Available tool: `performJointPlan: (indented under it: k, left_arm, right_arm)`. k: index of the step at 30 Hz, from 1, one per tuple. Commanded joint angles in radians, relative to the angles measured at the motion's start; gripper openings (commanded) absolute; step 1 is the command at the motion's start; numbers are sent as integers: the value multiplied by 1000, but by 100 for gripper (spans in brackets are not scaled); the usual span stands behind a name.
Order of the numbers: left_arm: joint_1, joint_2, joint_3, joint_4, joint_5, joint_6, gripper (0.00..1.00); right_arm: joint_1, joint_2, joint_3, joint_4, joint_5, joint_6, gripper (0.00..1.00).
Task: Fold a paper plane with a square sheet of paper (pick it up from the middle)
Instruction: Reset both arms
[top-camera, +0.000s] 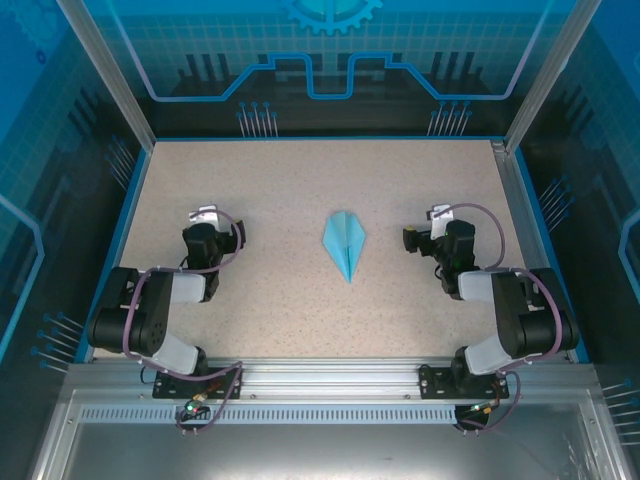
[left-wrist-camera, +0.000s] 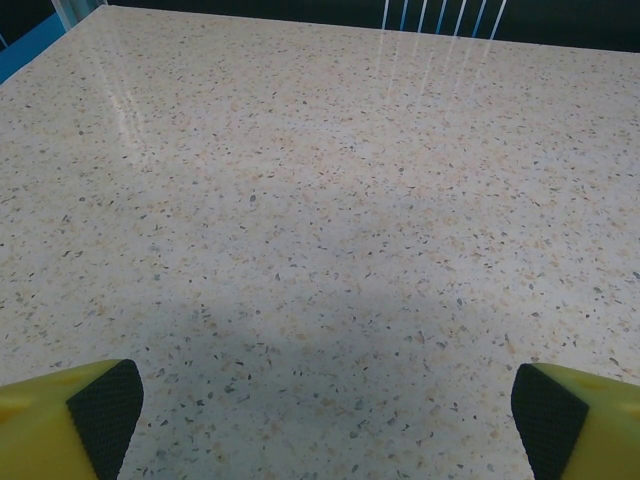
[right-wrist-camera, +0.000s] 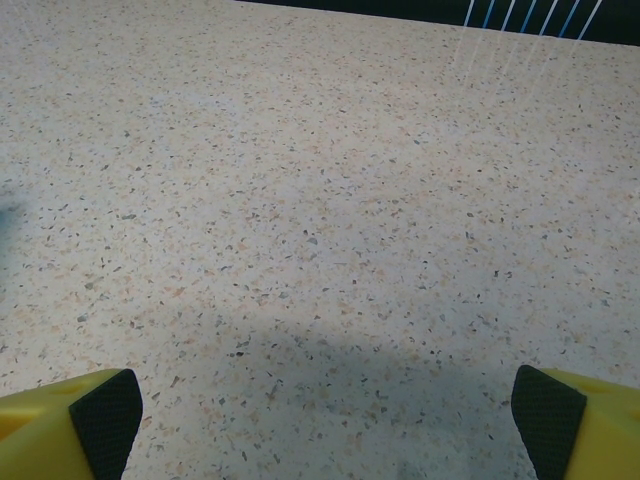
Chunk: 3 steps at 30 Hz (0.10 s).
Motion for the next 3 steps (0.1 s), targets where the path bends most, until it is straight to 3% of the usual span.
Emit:
performJointPlan:
  k: [1,3]
  left_arm:
    - [3,-6,0,30,24,1,99]
    - [3,-6,0,30,24,0,99]
  right_arm:
    - [-10,-1,17,29,-12,-13,99]
    - [-11,1,17,31,-12,-14,99]
